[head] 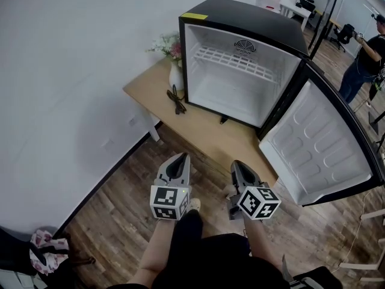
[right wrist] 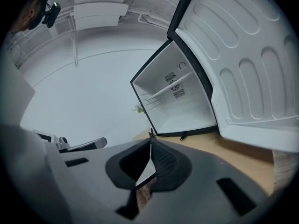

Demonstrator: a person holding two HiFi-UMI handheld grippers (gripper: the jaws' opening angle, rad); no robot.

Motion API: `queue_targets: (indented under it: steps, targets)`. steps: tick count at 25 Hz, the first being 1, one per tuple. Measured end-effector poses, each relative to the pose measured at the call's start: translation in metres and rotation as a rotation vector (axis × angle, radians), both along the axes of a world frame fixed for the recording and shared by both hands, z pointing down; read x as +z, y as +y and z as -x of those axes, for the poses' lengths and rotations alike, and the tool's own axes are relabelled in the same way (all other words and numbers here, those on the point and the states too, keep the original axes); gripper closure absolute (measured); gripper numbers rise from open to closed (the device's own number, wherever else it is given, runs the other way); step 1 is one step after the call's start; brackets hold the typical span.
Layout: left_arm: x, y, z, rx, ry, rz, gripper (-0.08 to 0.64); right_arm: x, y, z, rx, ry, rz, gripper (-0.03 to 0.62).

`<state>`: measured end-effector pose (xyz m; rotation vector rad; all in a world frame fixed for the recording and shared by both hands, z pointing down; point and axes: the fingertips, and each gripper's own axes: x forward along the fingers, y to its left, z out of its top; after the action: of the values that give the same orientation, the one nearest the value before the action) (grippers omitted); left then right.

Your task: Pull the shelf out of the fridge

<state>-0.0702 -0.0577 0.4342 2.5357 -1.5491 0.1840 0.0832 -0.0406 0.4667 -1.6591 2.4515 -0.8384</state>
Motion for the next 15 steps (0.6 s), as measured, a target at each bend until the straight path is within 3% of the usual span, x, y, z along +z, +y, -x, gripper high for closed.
queue_targets:
  steps: [15]
  targets:
    - [0.002,-0.077,0.006,0.07,0.02,0.001,0.554,0.0,-0.066,0.005,0.078,0.005,0.0,0.6]
